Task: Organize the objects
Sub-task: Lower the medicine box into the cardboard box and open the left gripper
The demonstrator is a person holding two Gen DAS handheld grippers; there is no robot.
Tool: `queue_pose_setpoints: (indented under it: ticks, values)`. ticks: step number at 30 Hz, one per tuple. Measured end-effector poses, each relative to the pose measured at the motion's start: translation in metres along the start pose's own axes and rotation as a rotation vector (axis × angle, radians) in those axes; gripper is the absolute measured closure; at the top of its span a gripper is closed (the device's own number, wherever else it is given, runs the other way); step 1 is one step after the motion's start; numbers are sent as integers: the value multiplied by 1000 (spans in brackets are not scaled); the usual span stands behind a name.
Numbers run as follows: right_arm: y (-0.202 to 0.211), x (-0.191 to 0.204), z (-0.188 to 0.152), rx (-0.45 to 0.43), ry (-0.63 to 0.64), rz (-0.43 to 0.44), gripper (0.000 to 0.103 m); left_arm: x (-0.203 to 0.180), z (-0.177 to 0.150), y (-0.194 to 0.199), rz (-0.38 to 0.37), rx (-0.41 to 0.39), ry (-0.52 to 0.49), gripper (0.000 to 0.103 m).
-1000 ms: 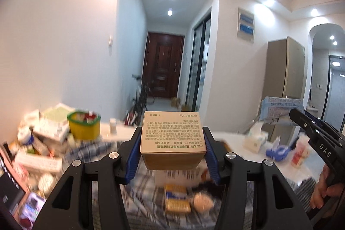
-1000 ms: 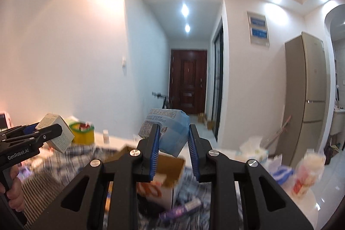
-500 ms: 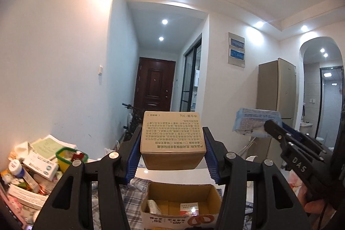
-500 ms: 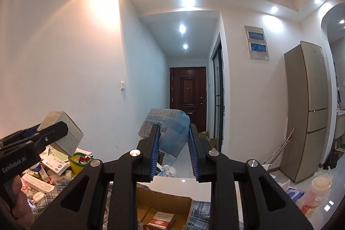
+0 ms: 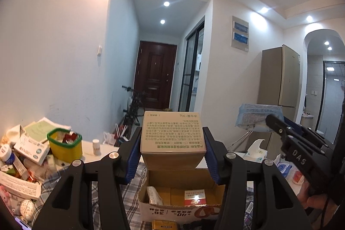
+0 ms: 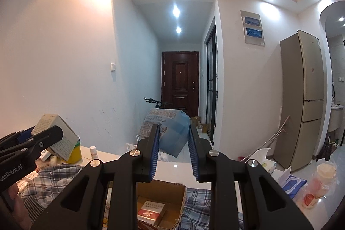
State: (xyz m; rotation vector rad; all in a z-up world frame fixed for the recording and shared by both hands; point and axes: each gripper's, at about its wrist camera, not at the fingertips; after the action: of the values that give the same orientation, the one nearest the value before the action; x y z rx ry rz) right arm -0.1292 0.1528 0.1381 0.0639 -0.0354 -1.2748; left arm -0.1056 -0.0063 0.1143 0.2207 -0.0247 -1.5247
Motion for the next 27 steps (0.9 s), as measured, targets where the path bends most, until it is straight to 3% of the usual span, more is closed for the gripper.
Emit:
queue_pose_setpoints:
  ticks: [7, 15, 27]
  values:
    - [-12, -7, -7, 45, -10, 7, 78, 3, -13, -29, -20, 91, -1, 48]
    - [-31, -13, -23, 121, -13, 9, 78, 0, -48, -81, -56, 277, -18, 48]
    - [-55, -33, -39, 220, -42, 16, 78, -4, -76, -115, 2, 361, -48, 48]
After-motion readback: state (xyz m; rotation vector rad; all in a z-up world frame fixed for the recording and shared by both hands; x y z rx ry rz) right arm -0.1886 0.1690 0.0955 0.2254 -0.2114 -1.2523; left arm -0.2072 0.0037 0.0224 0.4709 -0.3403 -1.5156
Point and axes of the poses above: each gripper's, at about its wrist camera, not at the fingertips, and y roughly against the way its jaws point, x to its left, z to its top, and after that the axes turned 9 degrees about z, right-handed
